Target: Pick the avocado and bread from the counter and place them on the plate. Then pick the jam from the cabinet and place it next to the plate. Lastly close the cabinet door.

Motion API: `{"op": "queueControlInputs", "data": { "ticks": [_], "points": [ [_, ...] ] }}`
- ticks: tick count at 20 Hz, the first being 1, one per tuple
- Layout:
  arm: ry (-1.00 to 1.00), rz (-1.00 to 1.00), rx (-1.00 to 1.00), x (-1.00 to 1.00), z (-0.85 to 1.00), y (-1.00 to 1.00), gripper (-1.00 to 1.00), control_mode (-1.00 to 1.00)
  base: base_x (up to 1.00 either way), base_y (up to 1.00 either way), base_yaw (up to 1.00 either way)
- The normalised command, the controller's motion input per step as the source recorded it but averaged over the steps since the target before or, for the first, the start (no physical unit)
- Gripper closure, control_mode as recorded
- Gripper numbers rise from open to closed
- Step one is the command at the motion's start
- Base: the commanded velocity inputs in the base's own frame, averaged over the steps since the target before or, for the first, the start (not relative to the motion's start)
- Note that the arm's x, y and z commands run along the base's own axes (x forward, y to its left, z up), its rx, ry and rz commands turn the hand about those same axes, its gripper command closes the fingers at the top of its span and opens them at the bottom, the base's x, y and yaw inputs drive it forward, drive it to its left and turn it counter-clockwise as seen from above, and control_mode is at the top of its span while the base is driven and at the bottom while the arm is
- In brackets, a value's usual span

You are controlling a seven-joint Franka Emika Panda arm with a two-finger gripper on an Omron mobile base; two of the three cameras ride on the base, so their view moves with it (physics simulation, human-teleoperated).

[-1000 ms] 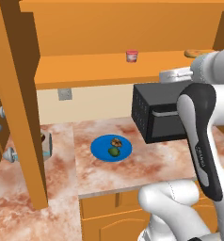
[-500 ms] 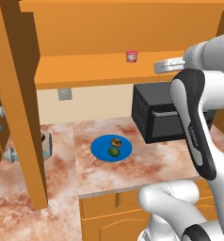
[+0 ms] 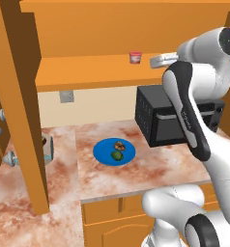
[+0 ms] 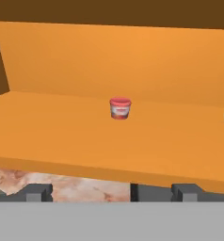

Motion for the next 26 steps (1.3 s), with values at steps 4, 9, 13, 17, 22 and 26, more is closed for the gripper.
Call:
{"op": "queueControlInputs", "data": {
  "ticks": [4,9,13,17,22,26],
  "points": [
    [0.07,0.00,0.02,0.59,0.00,0.03,-1.00,-1.00,0.00,0.00,0.00],
    [0.06,0.00,0.04,0.61,-0.02,0.02,-1.00,-1.00,0.00,0.00,0.00],
    [0.00,0.00,0.01,0.51,-0.13,0.07,-1.00,-1.00,0.00,0.00,0.00],
    [0.00,0.00,0.00,0.41,-0.19,0.10,-1.00,-1.00,0.00,0.00,0.00],
    [0.00,0.00,0.00,0.40,-0.23,0.07,-1.00,-1.00,0.00,0.00,0.00],
    [0.00,0.00,0.00,0.41,-0.17,0.00,-1.00,-1.00,0.00,0.00,0.00]
  ]
}}
